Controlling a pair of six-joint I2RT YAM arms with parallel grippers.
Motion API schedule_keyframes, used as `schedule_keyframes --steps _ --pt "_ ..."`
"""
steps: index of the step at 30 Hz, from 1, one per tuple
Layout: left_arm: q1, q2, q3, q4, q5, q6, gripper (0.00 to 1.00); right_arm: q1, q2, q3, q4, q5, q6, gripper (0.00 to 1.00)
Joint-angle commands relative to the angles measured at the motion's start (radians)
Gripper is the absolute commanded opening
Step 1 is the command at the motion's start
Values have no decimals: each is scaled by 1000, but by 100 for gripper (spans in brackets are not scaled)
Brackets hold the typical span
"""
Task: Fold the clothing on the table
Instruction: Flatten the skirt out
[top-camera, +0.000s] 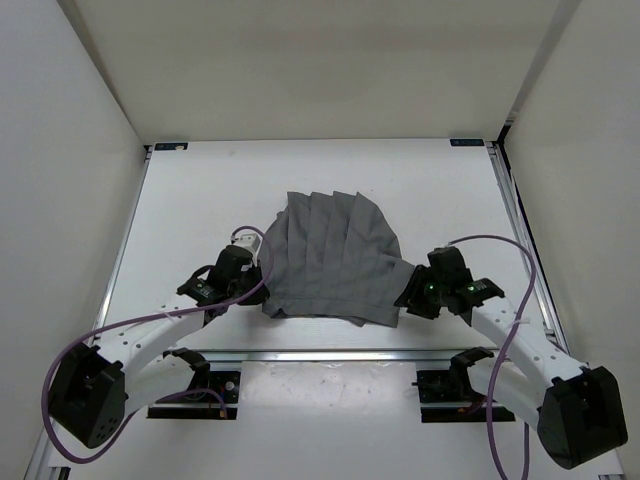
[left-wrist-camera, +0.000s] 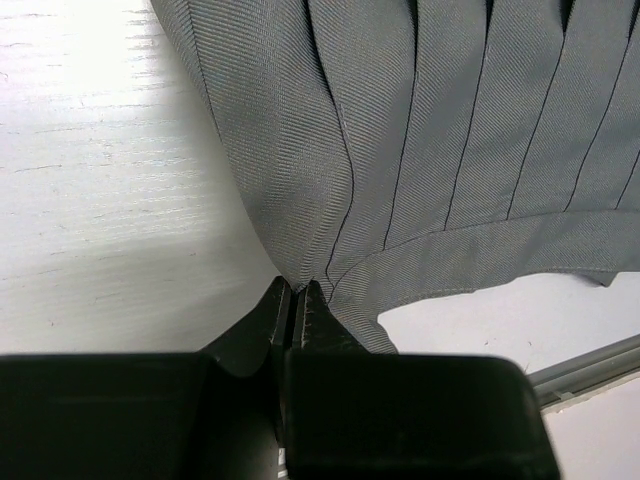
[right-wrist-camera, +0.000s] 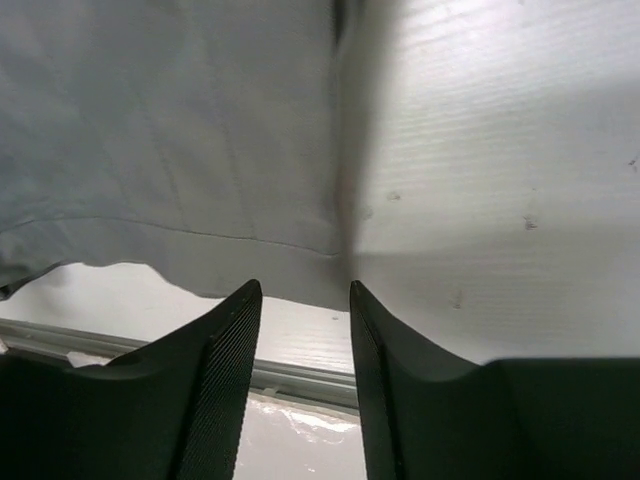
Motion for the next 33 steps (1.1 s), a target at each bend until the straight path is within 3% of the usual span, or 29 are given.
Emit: schedule_keyframes --steps 1,5,10,12,15,16,18,22,26,28,30,33 --pt "4 -4 11 -10 -6 11 0 -9 19 -34 41 13 19 47" --pt "1 0 11 -4 -5 10 0 -34 79 -62 116 -25 12 53" --pt "7 0 2 1 -4 7 0 -25 119 -112 242 -41 25 48" --pt "12 4 -10 11 15 5 0 -46 135 -136 282 -70 33 41" --pt "10 16 -21 34 12 0 0 -41 142 -156 326 -124 35 18" --pt "10 19 -13 39 31 0 0 -37 133 -139 316 -109 41 5" --pt "15 26 19 31 54 20 0 -35 94 -97 272 -98 21 0" --pt "56 91 274 -42 80 112 0 -127 50 199 129 -61 -144 0" --pt "116 272 638 -140 104 203 0 -286 175 564 78 -105 -307 0" --pt "148 395 900 -196 104 226 0 -304 240 715 58 -66 -356 0" --pt "185 462 1069 -240 147 223 0 -310 289 833 63 -47 -401 0" --pt "220 493 1186 -259 180 206 0 -296 330 956 78 -47 -436 0"
